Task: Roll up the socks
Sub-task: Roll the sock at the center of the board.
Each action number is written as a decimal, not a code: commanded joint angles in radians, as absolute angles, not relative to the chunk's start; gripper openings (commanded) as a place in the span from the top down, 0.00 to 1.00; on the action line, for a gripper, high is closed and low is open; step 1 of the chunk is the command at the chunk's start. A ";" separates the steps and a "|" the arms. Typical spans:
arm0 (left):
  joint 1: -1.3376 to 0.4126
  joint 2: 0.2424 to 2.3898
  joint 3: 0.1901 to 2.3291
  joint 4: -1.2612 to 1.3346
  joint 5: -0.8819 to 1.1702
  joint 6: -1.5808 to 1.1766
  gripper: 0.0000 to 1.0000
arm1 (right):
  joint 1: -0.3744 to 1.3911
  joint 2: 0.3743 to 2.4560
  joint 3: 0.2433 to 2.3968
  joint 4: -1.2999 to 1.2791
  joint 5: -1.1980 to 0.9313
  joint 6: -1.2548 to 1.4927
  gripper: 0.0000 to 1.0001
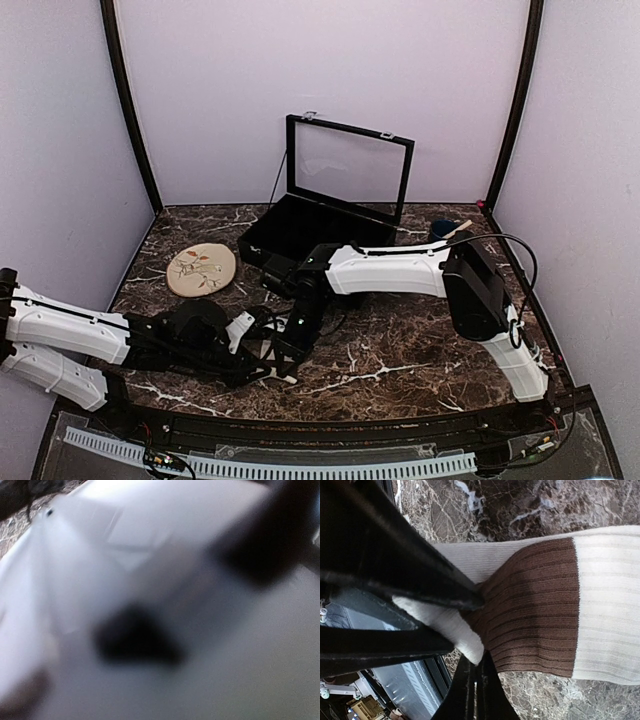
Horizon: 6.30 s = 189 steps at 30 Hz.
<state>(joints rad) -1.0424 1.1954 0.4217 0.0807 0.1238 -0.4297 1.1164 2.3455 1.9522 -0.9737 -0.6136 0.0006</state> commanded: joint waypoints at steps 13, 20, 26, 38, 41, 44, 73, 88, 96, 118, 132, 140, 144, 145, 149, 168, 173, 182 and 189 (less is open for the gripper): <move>-1.049 1.204 0.380 0.098 0.119 -0.460 1.00 | 1.094 2.334 1.921 -0.950 -0.640 -0.007 1.00; -1.049 1.190 0.357 0.101 0.112 -0.484 1.00 | 1.075 2.320 1.882 -0.903 -0.662 0.019 0.91; -1.049 1.156 0.345 0.099 0.087 -0.504 1.00 | 1.067 2.317 1.858 -0.869 -0.675 0.041 0.84; -1.049 1.194 0.349 0.107 0.092 -0.538 1.00 | 1.026 2.237 1.726 -0.711 -0.668 0.128 0.77; -1.048 1.205 0.352 0.107 0.098 -0.544 1.00 | 1.019 2.211 1.697 -0.677 -0.663 0.142 0.75; -1.047 1.219 0.361 0.102 0.098 -0.546 1.00 | 1.016 2.190 1.678 -0.653 -0.645 0.148 0.74; -0.908 1.348 0.465 0.012 0.285 -0.540 1.00 | 1.226 1.867 1.287 -0.383 -0.039 0.060 0.68; -0.877 1.450 0.523 -0.044 0.371 -0.472 1.00 | 1.381 1.923 1.349 -0.318 0.268 -0.111 0.66; -0.854 1.480 0.525 -0.064 0.387 -0.467 1.00 | 1.405 1.960 1.382 -0.297 0.239 -0.155 0.67; -0.816 1.576 0.566 -0.094 0.460 -0.455 1.00 | 1.407 2.044 1.402 -0.321 0.173 -0.218 0.68; -0.808 1.596 0.577 -0.111 0.465 -0.468 1.00 | 1.378 2.058 1.348 -0.294 0.128 -0.198 0.69; -0.802 1.601 0.585 -0.120 0.466 -0.475 1.00 | 1.349 2.049 1.308 -0.275 0.119 -0.192 0.70; -0.801 1.607 0.586 -0.122 0.470 -0.479 1.00 | 1.339 2.039 1.287 -0.263 0.123 -0.189 0.70; -0.801 1.607 0.586 -0.123 0.471 -0.480 1.00 | 1.335 2.037 1.282 -0.261 0.124 -0.189 0.70; -0.801 1.613 0.587 -0.125 0.472 -0.483 1.00 | 1.325 2.026 1.263 -0.252 0.133 -0.187 0.71; -0.797 1.618 0.592 -0.141 0.479 -0.485 1.00 | 1.295 2.020 1.184 -0.229 0.120 -0.182 0.84; -0.792 1.616 0.592 -0.144 0.480 -0.485 1.00 | 1.294 2.015 1.175 -0.238 0.091 -0.164 1.00; -0.789 1.573 0.571 -0.135 0.422 -0.529 0.71 | 1.248 2.000 1.192 -0.276 -0.097 -0.076 1.00; -0.785 1.501 0.534 -0.100 0.374 -0.578 0.54 | 1.194 2.010 1.217 -0.317 -0.271 -0.027 1.00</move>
<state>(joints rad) -0.7937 1.5108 0.5926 -0.0044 0.5117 -0.5621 1.2335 1.9930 1.2152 -0.1780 -0.1516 -0.0948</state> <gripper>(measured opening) 0.456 0.026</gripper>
